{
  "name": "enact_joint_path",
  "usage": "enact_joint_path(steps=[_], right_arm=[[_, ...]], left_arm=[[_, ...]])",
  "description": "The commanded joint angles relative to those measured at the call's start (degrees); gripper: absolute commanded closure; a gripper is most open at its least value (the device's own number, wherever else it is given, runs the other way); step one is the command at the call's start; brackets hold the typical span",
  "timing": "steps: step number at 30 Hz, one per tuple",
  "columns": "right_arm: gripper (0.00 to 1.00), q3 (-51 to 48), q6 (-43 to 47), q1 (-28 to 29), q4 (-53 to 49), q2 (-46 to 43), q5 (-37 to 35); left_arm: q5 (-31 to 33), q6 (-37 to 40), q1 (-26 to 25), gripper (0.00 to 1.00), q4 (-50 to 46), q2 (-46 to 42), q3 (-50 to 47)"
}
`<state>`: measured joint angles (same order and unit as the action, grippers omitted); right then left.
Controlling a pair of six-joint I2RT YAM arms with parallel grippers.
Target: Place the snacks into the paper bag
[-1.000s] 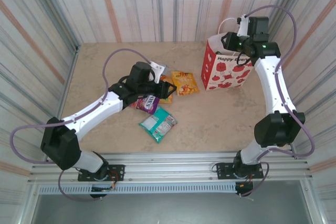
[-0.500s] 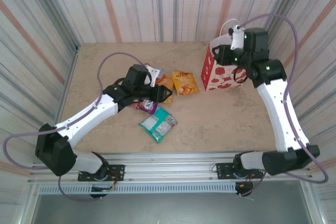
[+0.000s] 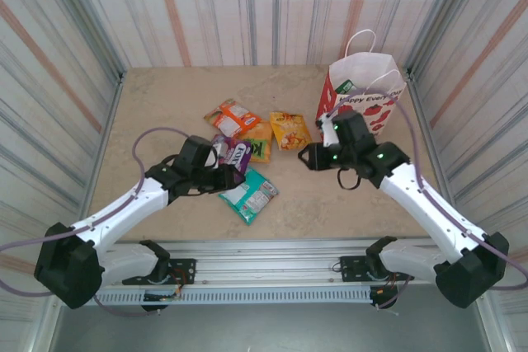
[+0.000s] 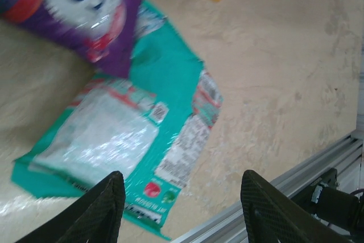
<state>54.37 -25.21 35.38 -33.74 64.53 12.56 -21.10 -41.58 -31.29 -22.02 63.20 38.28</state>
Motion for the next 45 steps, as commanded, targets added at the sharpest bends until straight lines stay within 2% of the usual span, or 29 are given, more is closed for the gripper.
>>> enact_joint_path(steps=[1, 5, 11, 21, 29, 38, 42, 45], right_arm=[[0.48, -2.61, -3.9, 2.45, 6.83, 1.72, 0.76], [0.46, -2.64, -0.5, 5.21, 10.81, 7.13, 2.55], [0.39, 2.54, 3.37, 7.24, 11.6, 19.93, 4.1], [0.37, 5.65, 6.01, 7.54, 13.07, 31.47, 8.46], [0.41, 5.25, 4.52, 7.57, 15.23, 36.17, 13.66], [0.51, -0.22, -1.79, 8.13, 21.44, 35.26, 19.88], [0.52, -2.54, -4.71, 8.22, 24.85, 34.44, 20.6], [0.52, -3.21, -5.12, 8.2, 25.1, 33.69, 18.94]], left_arm=[[-2.47, -6.43, 1.46, 0.42, 1.07, -3.78, -3.81], [-3.89, -11.82, 1.93, 0.42, 3.0, -6.38, -8.84], [-5.71, -19.14, 1.99, 0.42, 9.93, -6.82, -15.04], [-5.94, -22.06, 2.11, 0.4, 20.56, -2.02, -19.95], [-7.99, -20.4, 2.06, 0.4, 26.36, 5.68, -18.78], [-8.8, -17.13, 2.05, 0.41, 27.81, 9.79, -15.45], [-10.03, -16.08, 2.02, 0.46, 27.82, 10.65, -13.76], [-10.84, -15.53, 2.02, 0.55, 27.48, 9.99, -13.24]])
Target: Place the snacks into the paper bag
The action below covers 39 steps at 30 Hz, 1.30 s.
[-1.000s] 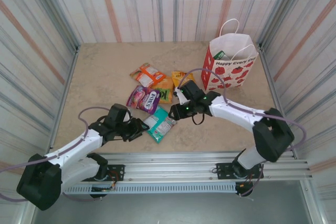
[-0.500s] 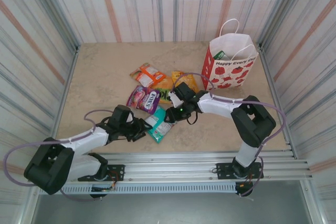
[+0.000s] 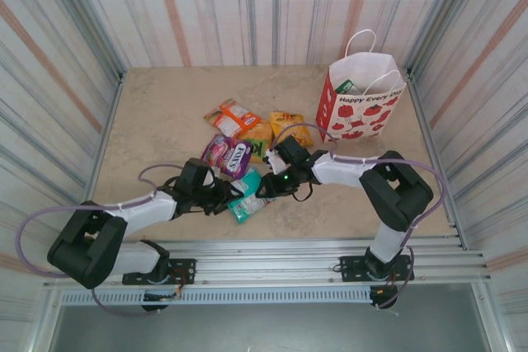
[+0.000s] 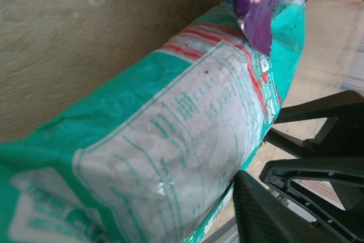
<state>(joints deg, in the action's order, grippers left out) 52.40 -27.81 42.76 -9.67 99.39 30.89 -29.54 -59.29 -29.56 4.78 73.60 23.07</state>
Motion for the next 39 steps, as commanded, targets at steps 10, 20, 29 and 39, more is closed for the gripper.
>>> enact_joint_path(steps=[10, 20, 29, 39], right_arm=[[0.45, -5.36, -2.27, -1.13, 4.94, -12.42, -7.22], [0.36, -10.85, 6.42, -11.35, 6.4, -31.61, -4.29], [0.24, -13.13, 13.37, -20.6, 10.15, -40.74, 12.32], [0.2, -12.86, 14.72, -21.58, 13.26, -43.47, 23.49]], left_arm=[[-0.34, 10.8, 0.21, 0.78, -6.71, -9.91, 4.64], [-3.1, 26.17, 0.21, 0.83, -8.72, -17.07, 8.98], [-15.4, 43.06, 0.22, 0.84, -5.74, -14.65, 18.81], [-29.43, 46.29, -0.05, 0.87, 2.08, -7.12, 25.64]])
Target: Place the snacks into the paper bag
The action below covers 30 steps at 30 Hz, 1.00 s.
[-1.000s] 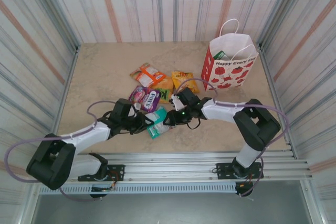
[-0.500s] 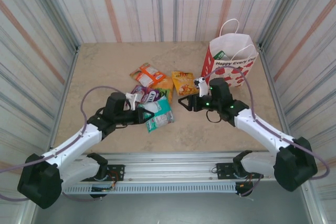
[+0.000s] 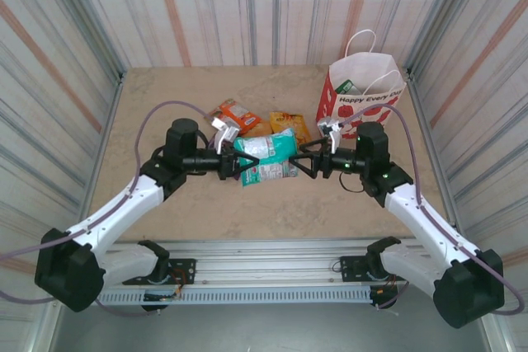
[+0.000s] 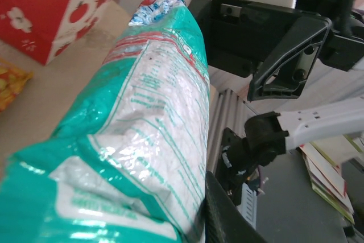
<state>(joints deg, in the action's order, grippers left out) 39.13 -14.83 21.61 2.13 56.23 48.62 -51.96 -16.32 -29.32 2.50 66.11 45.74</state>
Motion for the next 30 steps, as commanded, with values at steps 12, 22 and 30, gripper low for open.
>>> enact_joint_path(steps=[12, 22, 30], right_arm=[[0.38, 3.47, 0.27, -0.42, 3.5, 4.23, 16.58], [0.8, 3.32, 0.41, -1.03, 2.1, 3.7, 12.22], [0.86, 5.09, 3.61, -2.76, -2.53, -0.84, 5.78]], left_arm=[[-7.66, 5.94, -1.26, 0.87, 4.91, 2.33, 4.69], [-3.05, 7.3, -1.26, 0.78, 2.26, 3.12, 6.34], [4.5, 7.37, -1.26, 0.44, -1.99, 2.24, 7.38]])
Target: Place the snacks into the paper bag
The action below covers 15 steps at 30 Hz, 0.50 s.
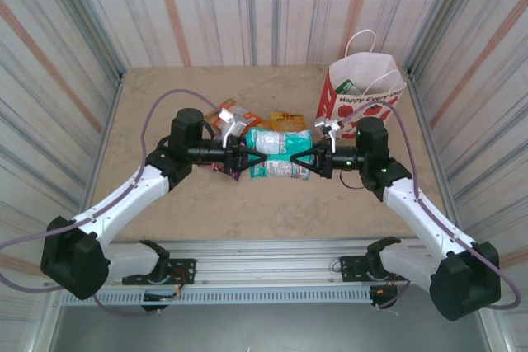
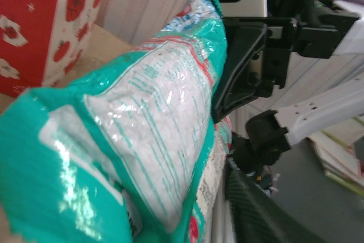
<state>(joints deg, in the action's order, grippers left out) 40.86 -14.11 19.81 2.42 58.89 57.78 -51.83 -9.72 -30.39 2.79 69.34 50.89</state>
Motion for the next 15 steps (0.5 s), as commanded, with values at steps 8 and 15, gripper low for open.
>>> enact_joint_path(steps=[8, 15], right_arm=[[0.88, 19.76, 15.89, -4.89, -23.15, -5.75, -26.08], [0.88, 35.27, 22.94, -10.01, -27.74, -0.1, -32.56]], left_arm=[[26.75, -1.72, 0.42, 0.33, -9.74, -3.83, 4.65], [28.48, -0.79, 0.55, 0.33, -10.24, -4.2, 4.81]])
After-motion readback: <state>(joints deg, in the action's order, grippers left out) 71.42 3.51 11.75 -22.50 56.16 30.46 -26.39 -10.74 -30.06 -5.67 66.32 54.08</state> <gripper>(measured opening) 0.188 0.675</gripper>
